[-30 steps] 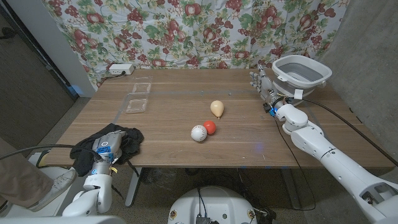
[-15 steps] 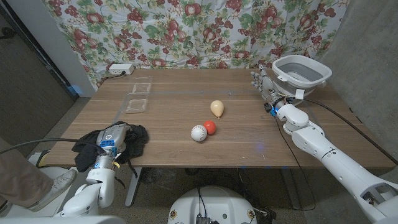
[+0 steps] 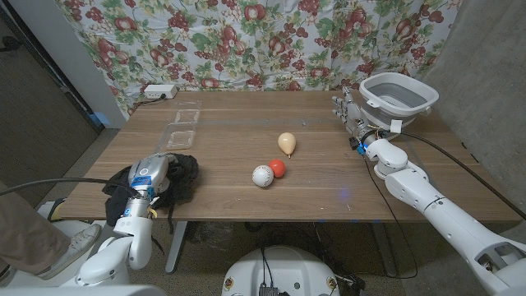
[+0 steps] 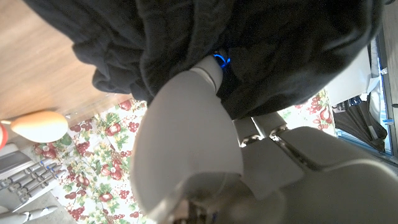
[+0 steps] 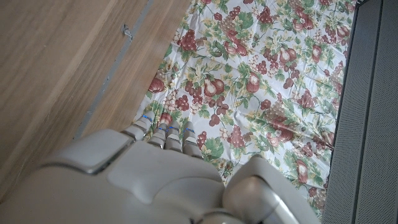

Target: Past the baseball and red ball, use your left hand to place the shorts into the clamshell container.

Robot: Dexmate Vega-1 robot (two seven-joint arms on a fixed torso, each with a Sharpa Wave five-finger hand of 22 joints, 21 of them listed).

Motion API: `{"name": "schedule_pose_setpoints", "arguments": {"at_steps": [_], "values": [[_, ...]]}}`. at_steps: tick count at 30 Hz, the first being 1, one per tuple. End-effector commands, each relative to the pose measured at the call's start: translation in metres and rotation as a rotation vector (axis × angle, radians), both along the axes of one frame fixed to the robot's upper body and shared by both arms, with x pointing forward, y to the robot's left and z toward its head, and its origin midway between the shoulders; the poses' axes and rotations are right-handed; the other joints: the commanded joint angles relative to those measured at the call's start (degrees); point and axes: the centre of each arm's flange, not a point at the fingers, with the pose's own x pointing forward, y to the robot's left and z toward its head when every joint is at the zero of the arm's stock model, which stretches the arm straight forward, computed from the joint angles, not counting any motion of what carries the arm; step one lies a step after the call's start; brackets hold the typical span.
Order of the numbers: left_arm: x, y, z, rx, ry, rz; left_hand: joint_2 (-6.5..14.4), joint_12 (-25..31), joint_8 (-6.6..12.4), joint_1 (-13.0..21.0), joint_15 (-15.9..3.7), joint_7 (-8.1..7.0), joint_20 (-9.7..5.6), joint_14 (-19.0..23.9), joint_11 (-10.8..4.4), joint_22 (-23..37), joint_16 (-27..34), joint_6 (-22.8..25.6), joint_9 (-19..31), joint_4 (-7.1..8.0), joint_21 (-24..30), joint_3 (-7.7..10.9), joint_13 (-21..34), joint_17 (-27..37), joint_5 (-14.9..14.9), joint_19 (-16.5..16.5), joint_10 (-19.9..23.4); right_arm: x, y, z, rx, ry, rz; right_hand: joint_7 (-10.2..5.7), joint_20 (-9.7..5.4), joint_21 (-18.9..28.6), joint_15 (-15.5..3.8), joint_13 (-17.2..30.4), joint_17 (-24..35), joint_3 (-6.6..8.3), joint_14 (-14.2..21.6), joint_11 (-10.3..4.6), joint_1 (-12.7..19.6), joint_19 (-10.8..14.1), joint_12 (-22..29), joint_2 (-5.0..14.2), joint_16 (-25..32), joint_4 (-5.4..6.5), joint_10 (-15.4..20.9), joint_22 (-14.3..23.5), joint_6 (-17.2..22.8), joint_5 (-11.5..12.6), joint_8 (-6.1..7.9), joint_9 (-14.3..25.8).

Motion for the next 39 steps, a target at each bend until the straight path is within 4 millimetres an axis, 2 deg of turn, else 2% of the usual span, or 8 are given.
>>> {"name": "schedule_pose_setpoints", "arguments": {"at_steps": [1,14,26,39], "values": [[-0.008,-0.008,0.022,0.011,-0.08,-0.052,0.3,0.4,0.34,0.8,-10.54,2.96,-12.12,6.6,-0.25,16.4,0.3,3.6,0.1,0.03,22.9,0.62,0.1,20.3,0.4,1.6,0.8,0.002,0.0,-0.002,0.005,0.006,0.003,0.12,0.0,0.3,-0.21,0.2,0.1,0.21,0.2,0.19,0.6,0.3,0.4,0.54,0.2,-0.03,0.3,0.3,0.5,0.3,0.25,0.1],[-0.017,-0.017,0.048,0.018,-0.172,-0.092,0.0,0.4,0.54,0.9,-10.54,3.03,-12.09,6.9,-0.31,16.3,0.2,4.0,0.0,0.08,23.0,0.85,-0.1,20.5,0.4,1.7,1.3,0.004,0.0,-0.005,0.018,0.014,0.003,0.12,-0.04,0.3,-0.21,0.2,0.1,0.33,0.2,0.28,0.8,0.3,0.4,0.59,0.2,-0.11,0.4,0.3,0.5,0.2,0.2,0.1],[-0.025,-0.026,0.06,0.022,-0.218,-0.129,-0.5,0.5,0.72,1.0,-10.62,3.59,-12.15,7.6,-0.01,15.8,-0.2,5.4,-0.8,0.09,22.8,1.03,-1.0,20.0,0.4,1.9,3.2,0.005,0.0,-0.009,0.025,0.024,0.003,0.09,0.0,0.2,-0.17,0.2,0.1,0.59,0.1,0.3,1.2,0.3,0.3,0.77,0.1,-0.3,0.3,0.3,0.4,0.2,0.13,0.1],[-0.027,-0.025,0.073,0.041,-0.273,-0.131,-1.3,0.5,0.59,1.1,-10.62,4.05,-11.88,9.2,-0.02,15.2,-0.4,7.1,-2.3,0.01,22.7,1.45,-2.4,19.5,0.5,2.9,5.2,0.007,0.0,-0.006,0.023,0.021,0.005,0.19,0.03,0.2,-0.15,0.2,0.1,0.91,0.2,0.26,1.6,0.3,0.3,1.0,0.2,-0.51,0.3,0.3,0.5,0.1,0.15,0.1]]}}
